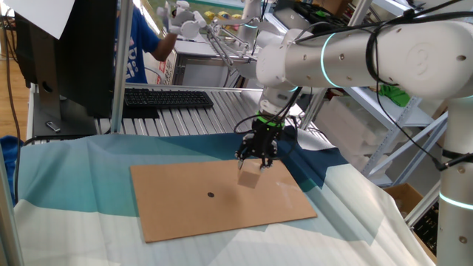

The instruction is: Grab the block and place it at the designated location

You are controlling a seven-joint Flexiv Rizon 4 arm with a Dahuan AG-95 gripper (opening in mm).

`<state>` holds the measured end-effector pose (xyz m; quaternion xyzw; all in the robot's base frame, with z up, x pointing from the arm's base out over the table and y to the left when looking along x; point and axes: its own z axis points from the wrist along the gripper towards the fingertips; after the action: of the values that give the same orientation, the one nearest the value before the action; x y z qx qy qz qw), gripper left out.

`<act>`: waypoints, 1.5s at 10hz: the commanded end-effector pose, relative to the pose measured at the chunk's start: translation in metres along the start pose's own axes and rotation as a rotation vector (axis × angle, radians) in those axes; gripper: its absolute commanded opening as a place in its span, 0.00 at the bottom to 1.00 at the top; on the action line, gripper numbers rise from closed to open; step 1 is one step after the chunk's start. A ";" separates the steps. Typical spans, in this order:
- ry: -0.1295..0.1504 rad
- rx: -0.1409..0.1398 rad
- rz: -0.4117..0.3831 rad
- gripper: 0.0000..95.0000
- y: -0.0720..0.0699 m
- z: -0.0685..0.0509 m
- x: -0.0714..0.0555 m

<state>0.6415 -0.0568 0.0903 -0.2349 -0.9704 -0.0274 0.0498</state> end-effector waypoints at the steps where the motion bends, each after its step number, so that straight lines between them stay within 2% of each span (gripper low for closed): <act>1: -0.016 0.013 -0.030 0.00 -0.001 0.001 0.000; 3: -0.004 0.016 -0.074 0.00 -0.001 0.001 0.000; 5: 0.004 -0.001 -0.109 0.00 -0.001 0.001 0.000; 6: 0.006 -0.041 -0.165 0.00 -0.001 0.001 0.000; 7: -0.003 -0.064 -0.254 0.00 -0.001 0.001 0.000; 9: -0.019 -0.069 -0.354 0.00 -0.001 0.001 0.000; 10: -0.011 -0.058 -0.353 0.00 -0.001 0.001 0.000; 13: 0.002 -0.059 -0.318 0.00 -0.001 0.001 0.000; 15: 0.025 -0.051 -0.281 0.00 0.003 -0.002 0.002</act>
<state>0.6427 -0.0529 0.0918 -0.0535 -0.9958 -0.0643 0.0368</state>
